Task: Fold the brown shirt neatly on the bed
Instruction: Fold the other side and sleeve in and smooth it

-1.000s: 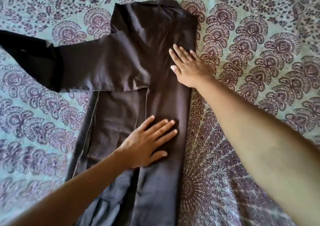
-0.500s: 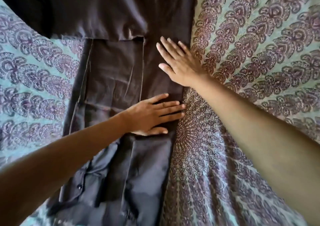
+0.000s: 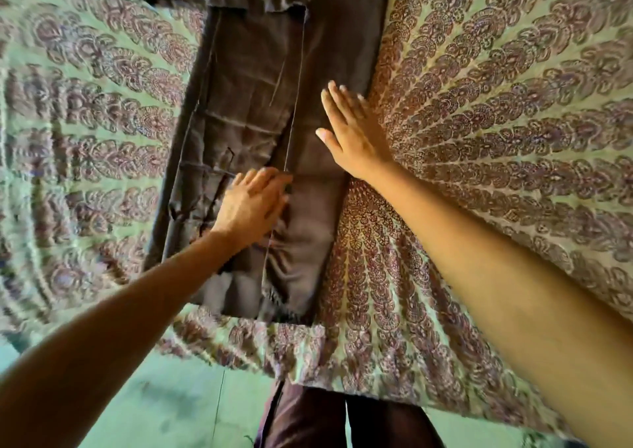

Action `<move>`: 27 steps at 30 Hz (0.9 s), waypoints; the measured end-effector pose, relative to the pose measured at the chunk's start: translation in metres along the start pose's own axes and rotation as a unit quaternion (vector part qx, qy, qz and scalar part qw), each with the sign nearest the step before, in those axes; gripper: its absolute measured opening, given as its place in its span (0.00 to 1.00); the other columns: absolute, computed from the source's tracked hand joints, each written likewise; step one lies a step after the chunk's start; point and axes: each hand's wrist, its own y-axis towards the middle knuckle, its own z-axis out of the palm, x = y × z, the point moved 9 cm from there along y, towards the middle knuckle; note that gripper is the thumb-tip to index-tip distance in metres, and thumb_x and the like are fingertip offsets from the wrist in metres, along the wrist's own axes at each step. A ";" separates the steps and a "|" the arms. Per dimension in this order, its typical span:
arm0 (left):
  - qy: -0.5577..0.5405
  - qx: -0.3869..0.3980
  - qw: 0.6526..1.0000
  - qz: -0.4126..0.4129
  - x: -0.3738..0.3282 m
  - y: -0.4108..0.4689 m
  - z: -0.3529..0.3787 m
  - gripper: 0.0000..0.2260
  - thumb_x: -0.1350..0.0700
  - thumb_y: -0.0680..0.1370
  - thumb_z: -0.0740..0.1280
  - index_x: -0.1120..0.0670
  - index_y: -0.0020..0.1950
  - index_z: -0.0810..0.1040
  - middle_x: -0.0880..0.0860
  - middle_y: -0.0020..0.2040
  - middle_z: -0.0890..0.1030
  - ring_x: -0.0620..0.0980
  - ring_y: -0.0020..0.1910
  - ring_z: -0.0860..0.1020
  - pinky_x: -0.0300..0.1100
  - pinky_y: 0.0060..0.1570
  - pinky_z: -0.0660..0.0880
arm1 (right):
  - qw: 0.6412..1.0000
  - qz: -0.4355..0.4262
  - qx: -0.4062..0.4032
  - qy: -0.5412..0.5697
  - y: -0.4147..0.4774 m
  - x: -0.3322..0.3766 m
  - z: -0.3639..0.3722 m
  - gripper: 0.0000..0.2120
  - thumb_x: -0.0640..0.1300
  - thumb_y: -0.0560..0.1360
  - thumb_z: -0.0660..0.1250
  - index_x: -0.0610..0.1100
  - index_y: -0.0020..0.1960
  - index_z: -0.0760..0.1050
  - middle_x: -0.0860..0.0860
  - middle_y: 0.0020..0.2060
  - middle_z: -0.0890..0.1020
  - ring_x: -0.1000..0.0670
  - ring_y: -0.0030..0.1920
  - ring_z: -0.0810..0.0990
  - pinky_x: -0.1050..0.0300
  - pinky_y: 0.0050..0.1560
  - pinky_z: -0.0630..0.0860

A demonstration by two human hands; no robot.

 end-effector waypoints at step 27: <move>0.007 0.089 0.993 0.079 -0.036 0.009 -0.001 0.19 0.46 0.78 0.58 0.52 0.66 0.71 0.54 0.65 0.74 0.55 0.66 0.71 0.48 0.64 0.63 | 0.989 0.071 -0.084 0.101 -0.040 0.015 0.018 0.26 0.50 0.79 0.47 0.40 0.73 0.60 0.41 0.73 0.61 0.42 0.74 0.57 0.46 0.73 0.53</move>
